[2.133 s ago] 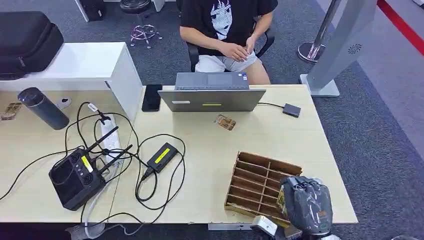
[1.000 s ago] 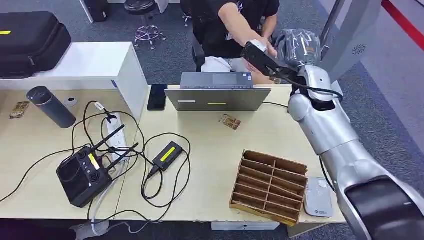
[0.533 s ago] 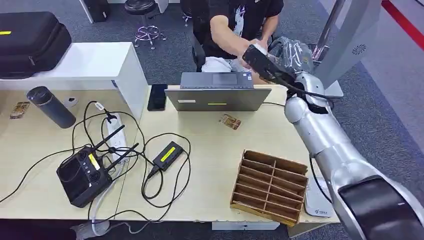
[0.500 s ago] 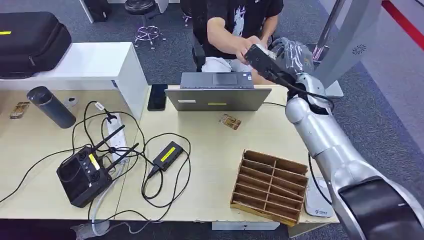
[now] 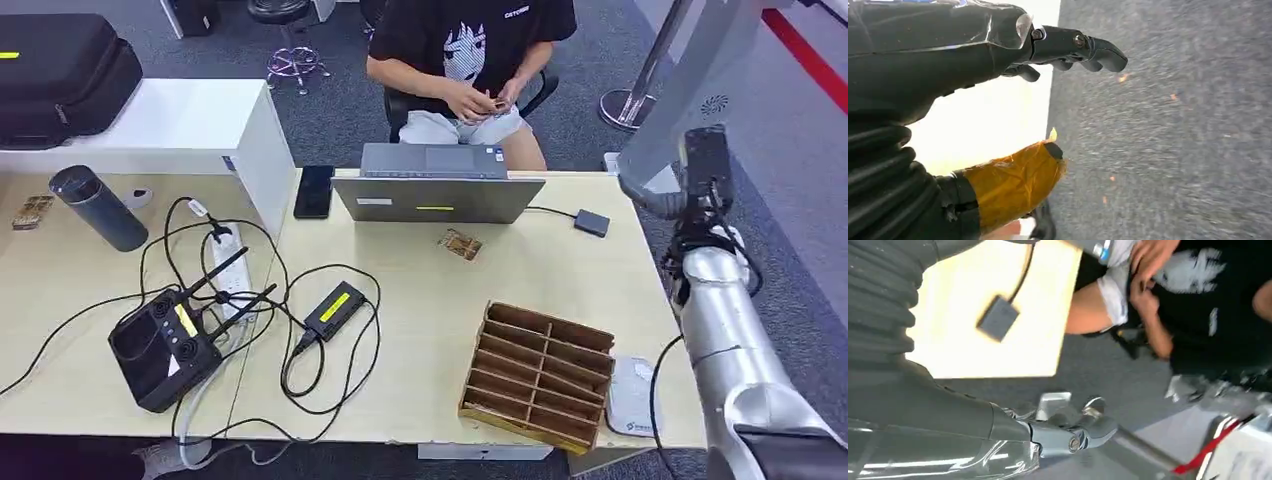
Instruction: Pass the card to the sensor for recognition and then transmit it.
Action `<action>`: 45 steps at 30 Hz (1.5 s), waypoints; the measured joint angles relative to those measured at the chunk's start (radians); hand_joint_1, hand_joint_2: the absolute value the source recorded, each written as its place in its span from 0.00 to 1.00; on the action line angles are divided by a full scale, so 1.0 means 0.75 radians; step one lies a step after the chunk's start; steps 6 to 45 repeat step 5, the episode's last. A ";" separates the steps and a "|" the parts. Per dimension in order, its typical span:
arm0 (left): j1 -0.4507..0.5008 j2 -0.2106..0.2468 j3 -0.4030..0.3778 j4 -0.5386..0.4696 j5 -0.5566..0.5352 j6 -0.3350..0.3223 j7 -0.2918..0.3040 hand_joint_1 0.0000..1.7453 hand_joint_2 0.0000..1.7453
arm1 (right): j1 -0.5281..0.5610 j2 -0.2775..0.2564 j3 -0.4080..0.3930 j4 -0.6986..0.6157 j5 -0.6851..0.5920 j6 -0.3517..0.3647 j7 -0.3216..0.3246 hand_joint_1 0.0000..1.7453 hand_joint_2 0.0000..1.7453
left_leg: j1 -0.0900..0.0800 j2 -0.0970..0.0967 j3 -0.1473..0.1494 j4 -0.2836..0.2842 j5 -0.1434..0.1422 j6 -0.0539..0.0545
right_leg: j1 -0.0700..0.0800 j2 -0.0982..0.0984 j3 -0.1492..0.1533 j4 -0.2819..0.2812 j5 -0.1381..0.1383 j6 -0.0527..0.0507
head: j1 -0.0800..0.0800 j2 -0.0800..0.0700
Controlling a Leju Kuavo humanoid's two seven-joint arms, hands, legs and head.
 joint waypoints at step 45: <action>-0.014 0.001 0.000 0.025 0.064 0.000 -0.001 0.00 1.00 | 0.211 -0.107 -0.179 -0.117 -0.264 0.104 -0.100 0.00 1.00 | 0.007 -0.008 0.003 0.001 -0.003 -0.004 | 0.007 -0.007 0.001 -0.005 -0.004 -0.001 | 0.001 0.000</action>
